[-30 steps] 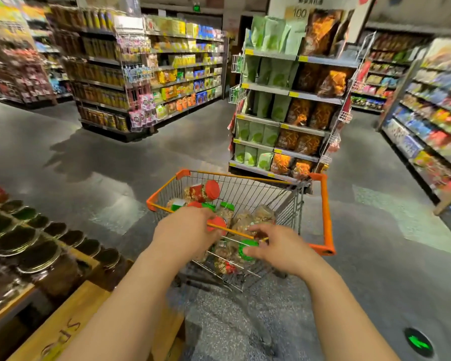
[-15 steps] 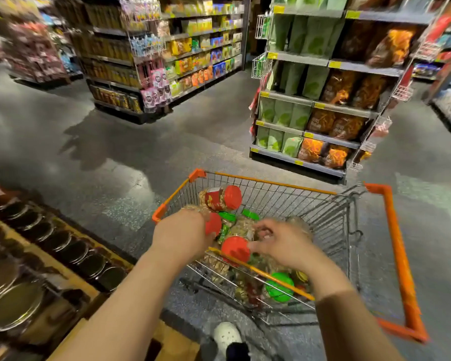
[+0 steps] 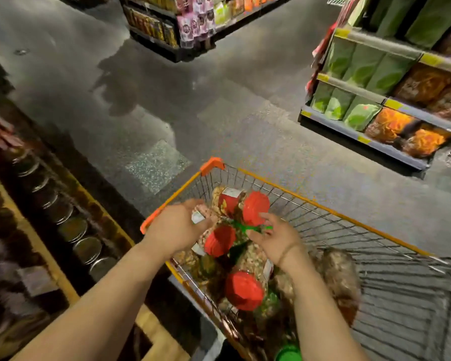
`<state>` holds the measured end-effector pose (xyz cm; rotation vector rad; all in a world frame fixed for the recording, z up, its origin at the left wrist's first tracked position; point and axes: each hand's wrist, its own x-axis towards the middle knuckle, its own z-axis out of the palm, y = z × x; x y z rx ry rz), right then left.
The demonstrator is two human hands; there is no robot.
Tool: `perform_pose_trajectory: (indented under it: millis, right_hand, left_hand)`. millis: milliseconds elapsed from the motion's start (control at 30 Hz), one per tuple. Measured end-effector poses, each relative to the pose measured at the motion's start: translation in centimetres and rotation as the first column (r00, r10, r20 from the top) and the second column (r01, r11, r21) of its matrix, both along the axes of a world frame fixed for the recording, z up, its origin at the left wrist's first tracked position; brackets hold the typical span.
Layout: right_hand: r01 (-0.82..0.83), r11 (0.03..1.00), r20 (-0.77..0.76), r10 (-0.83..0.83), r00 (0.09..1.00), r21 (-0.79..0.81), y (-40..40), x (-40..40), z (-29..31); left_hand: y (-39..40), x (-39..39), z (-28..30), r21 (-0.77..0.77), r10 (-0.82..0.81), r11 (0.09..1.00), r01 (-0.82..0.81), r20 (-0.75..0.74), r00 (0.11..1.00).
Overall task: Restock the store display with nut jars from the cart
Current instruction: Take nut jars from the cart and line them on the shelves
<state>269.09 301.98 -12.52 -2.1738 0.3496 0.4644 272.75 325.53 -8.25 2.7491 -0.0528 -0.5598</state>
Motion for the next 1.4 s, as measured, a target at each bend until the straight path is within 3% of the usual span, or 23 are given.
perform_pose_trajectory:
  millis: [300,567,733,1100,1400]
  right_hand:
    - [0.094,0.99,-0.085,-0.103,0.991,-0.1,-2.7,7.1,-10.5]
    - [0.233,0.957,-0.141,-0.21,0.968,0.174,-3.3,10.0,-17.0]
    - [0.216,0.944,-0.107,-0.195,0.975,0.25,-3.4,10.3,-18.7]
    - [0.299,0.87,-0.044,-0.307,0.951,0.391,-2.3,9.8,-19.6]
    - [0.33,0.815,0.027,-0.388,0.921,0.476,-3.0,5.5,-11.4]
  left_hand:
    - [-2.8,8.6,-12.3,-0.141,0.212,0.959,-0.247,-0.228,0.95]
    - [-5.4,13.7,-20.1,-0.209,0.344,0.889,-0.408,-0.283,0.895]
    - [-6.7,16.1,-22.3,-0.149,0.389,0.881,-0.449,-0.309,0.868]
    - [-6.3,16.7,-23.1,-0.309,0.441,0.782,-0.541,-0.337,0.832]
    - [-6.0,12.0,-15.5,-0.354,0.399,0.815,-0.46,-0.233,0.887]
